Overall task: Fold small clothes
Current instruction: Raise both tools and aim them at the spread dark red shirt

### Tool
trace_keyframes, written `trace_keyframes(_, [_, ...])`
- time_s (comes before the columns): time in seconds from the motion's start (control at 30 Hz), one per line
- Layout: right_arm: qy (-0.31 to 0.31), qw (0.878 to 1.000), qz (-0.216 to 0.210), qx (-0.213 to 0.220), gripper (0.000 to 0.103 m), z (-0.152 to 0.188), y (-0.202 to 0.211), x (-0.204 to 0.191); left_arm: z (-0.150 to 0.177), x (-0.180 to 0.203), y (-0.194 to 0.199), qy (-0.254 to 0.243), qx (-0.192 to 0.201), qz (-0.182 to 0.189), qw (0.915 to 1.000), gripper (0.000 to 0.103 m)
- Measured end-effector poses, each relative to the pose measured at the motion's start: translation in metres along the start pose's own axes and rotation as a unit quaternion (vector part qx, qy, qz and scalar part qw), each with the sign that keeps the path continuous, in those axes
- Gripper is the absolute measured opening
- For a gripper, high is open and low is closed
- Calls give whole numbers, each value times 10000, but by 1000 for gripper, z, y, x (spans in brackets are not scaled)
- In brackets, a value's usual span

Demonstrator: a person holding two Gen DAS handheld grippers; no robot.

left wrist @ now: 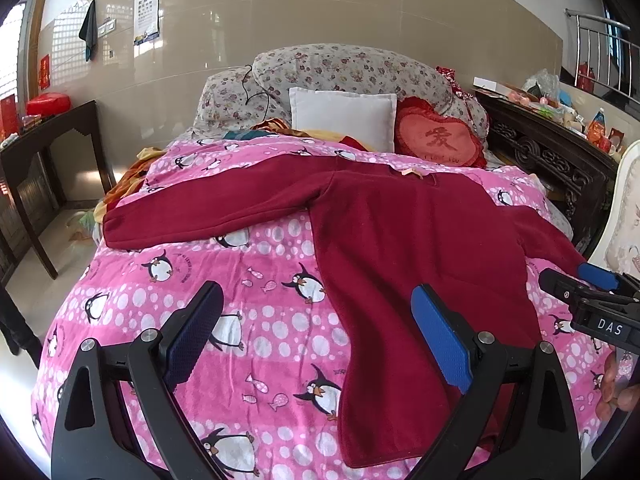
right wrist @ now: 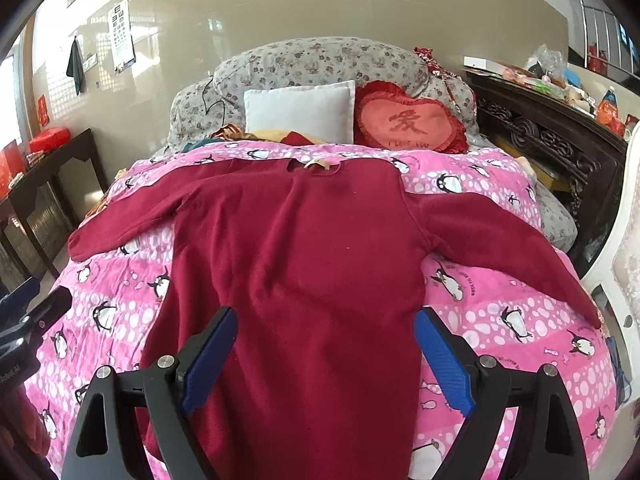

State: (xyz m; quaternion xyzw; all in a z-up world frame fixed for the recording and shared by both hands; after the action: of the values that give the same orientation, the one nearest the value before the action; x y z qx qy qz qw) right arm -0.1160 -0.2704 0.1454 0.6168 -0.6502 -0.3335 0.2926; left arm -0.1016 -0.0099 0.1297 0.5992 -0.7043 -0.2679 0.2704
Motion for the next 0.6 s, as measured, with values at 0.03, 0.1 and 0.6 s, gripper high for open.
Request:
trace_keyframes(0.03, [10, 10000, -28, -7, 89, -1, 0, -2, 0, -1, -1, 5, -5, -16, 10000, 96])
trace_keyframes(0.1, [57, 10000, -37, -34, 89, -4, -2, -7, 1, -5, -4, 42, -37, -66, 10000, 96])
trace_keyframes(0.6, [391, 9989, -197, -168, 89, -38, -52, -58, -11, -53, -44, 362, -339, -185, 9986, 96])
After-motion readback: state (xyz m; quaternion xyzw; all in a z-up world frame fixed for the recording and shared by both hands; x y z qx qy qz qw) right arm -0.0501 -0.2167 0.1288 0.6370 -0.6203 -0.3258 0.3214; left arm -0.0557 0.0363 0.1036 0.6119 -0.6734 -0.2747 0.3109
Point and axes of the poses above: each gripper's, at about its wrist camera, not at the fingertips, and y roughly against the way its jaws point, x to its right, z to its underside, the point moved 2 cm from there along -y, roughly the way its jaws point, and after that the axes turned 9 degrees about -x, right-handed, at the moved point
